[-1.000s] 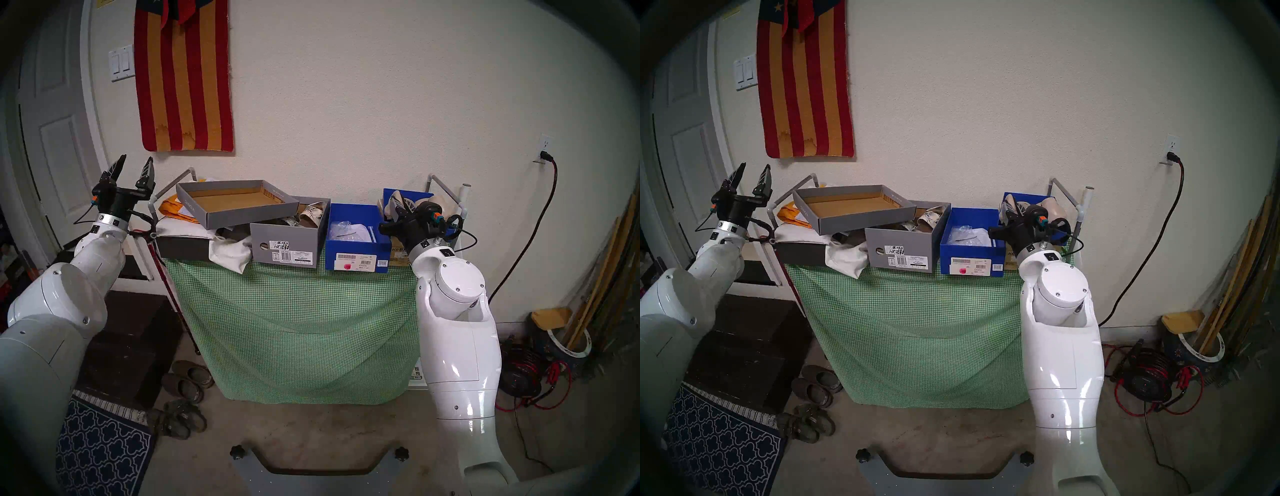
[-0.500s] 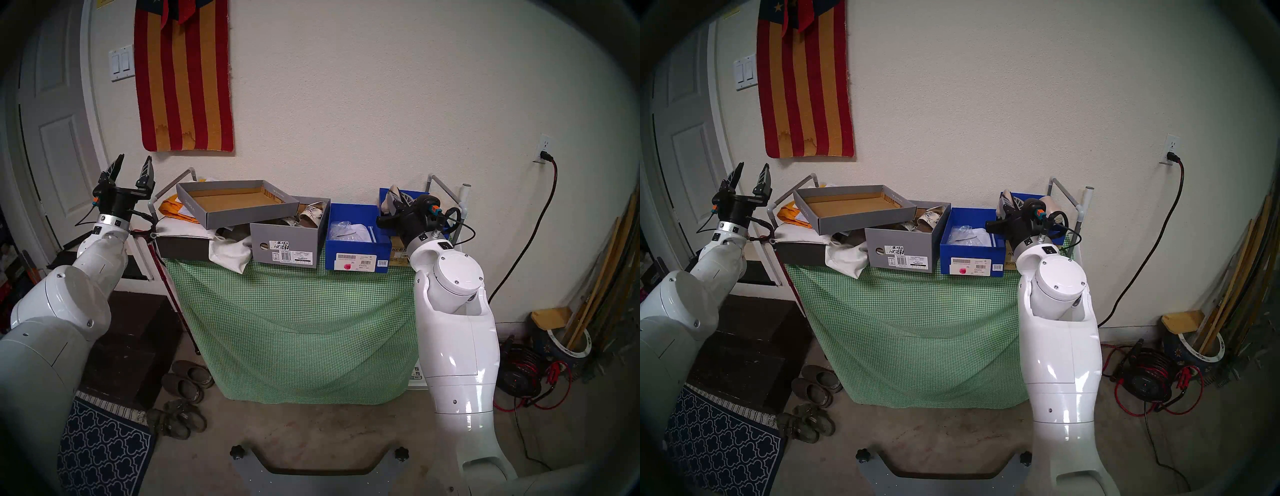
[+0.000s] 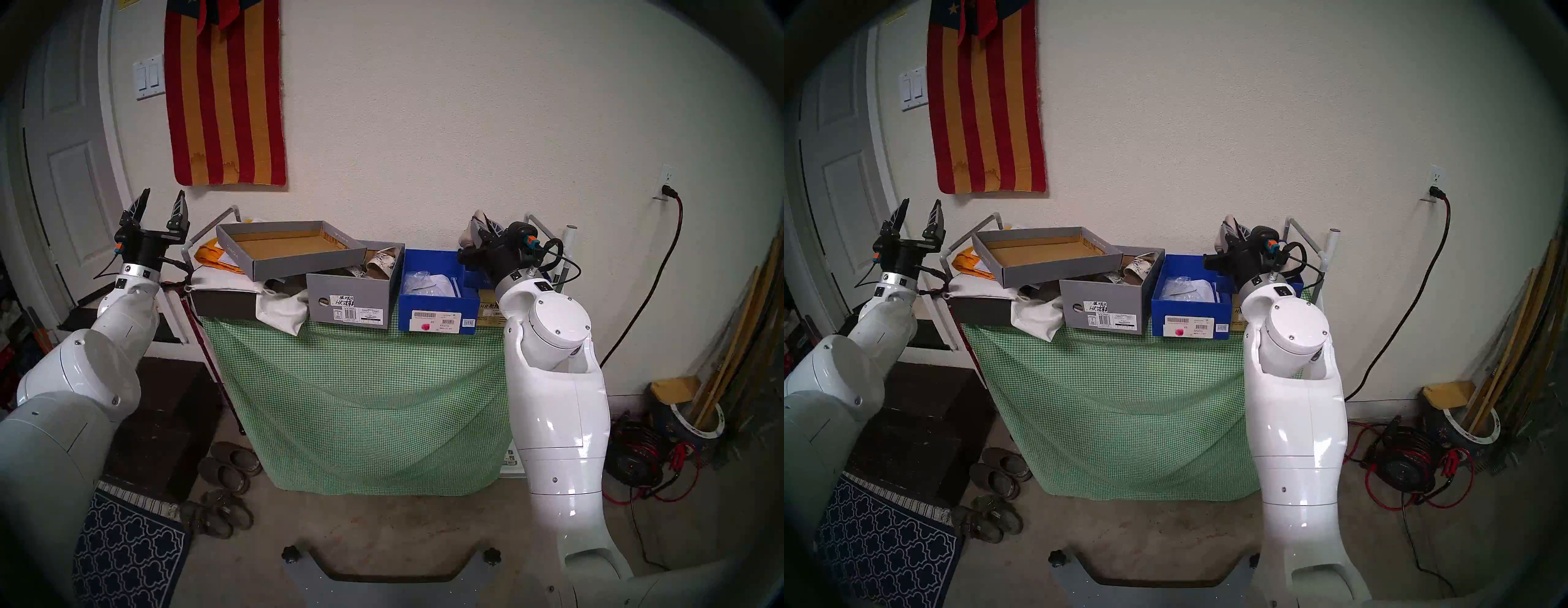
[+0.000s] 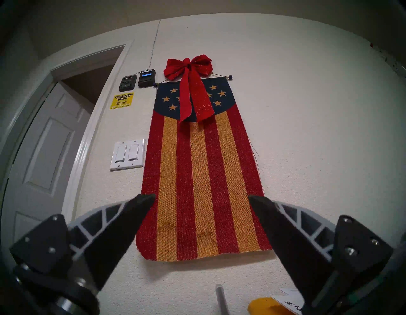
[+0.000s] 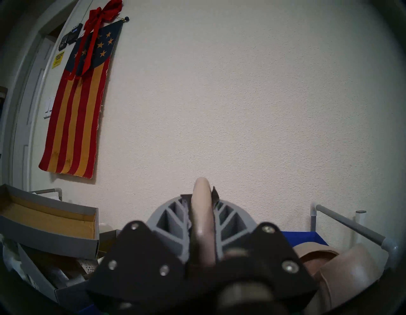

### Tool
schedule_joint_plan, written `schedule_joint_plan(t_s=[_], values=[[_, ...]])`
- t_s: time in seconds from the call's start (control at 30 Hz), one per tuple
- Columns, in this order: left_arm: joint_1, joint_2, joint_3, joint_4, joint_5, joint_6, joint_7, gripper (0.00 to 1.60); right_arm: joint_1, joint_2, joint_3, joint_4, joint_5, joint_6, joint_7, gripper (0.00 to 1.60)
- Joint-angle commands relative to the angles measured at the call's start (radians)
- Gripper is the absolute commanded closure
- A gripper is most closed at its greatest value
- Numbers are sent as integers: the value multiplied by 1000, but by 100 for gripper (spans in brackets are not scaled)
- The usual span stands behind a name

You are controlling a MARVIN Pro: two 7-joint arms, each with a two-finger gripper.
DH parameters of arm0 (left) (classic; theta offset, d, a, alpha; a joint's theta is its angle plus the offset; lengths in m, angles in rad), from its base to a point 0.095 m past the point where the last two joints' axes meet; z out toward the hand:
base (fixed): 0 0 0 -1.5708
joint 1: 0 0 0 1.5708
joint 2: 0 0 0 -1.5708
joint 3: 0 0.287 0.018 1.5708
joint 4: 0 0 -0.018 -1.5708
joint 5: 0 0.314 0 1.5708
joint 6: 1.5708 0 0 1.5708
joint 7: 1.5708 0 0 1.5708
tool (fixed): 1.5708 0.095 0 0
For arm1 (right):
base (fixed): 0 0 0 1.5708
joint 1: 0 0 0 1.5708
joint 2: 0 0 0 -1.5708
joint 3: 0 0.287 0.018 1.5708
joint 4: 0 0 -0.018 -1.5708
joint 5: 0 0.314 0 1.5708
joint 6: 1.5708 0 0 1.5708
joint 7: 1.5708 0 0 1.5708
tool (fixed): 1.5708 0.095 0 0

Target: Put shoes into shoe box

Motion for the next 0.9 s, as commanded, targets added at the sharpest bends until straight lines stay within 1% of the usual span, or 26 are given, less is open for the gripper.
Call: schedule_joint_plan(t_s=[0.0,0.53,0.7,0.87], values=[[7,-6,3,-20,1,-12,-12,0,22,-9,-26,20,0,2,11,160],[34,-24,3,-64,-3,-37,18,0,32,-21,-113,105,-11,-1,54,160],[44,-30,3,-81,-4,-43,26,0,38,-22,-128,124,-17,-1,64,160],[55,-36,2,-99,-6,-49,33,0,30,-16,-128,146,-22,3,72,160]])
